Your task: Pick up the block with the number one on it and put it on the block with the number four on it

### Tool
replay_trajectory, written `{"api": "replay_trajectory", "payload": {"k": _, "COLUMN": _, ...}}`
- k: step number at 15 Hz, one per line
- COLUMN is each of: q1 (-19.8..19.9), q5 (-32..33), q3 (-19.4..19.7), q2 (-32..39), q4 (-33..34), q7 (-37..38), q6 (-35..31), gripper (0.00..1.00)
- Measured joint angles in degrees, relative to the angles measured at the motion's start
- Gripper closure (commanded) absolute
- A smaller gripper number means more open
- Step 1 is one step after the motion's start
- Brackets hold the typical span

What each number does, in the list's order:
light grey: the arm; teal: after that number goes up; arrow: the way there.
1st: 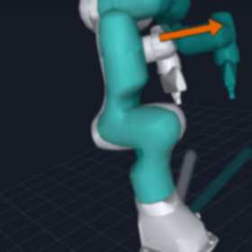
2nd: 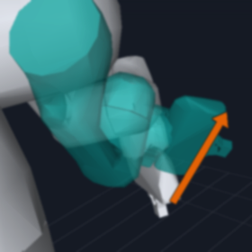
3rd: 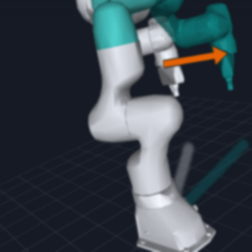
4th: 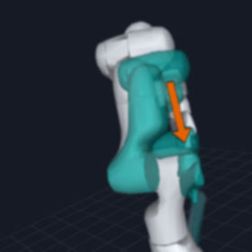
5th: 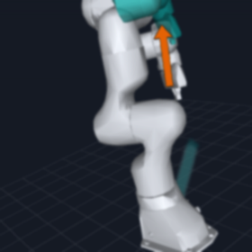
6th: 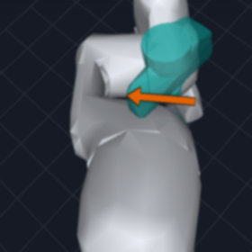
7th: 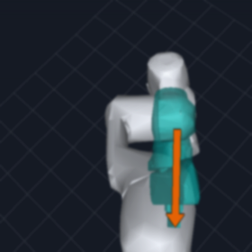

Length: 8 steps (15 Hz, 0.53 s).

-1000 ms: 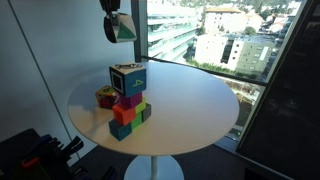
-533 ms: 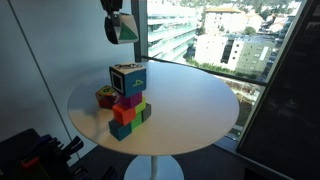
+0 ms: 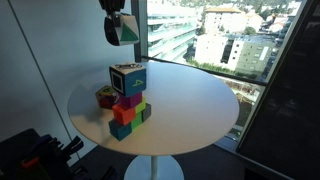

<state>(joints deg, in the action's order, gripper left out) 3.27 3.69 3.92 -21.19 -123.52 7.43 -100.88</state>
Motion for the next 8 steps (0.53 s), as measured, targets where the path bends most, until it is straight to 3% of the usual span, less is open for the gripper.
{"api": "replay_trajectory", "payload": {"k": 1, "q1": 0.02, "q5": 0.00, "q3": 0.22, "q2": -0.14, "q4": -0.22, "q7": -0.40, "q6": 0.00, "gripper": 0.81}}
{"api": "replay_trajectory", "payload": {"k": 8, "q1": 0.04, "q5": 0.00, "q3": 0.33, "q2": -0.42, "q4": -0.82, "q7": -0.81, "q6": -0.07, "gripper": 0.81}}
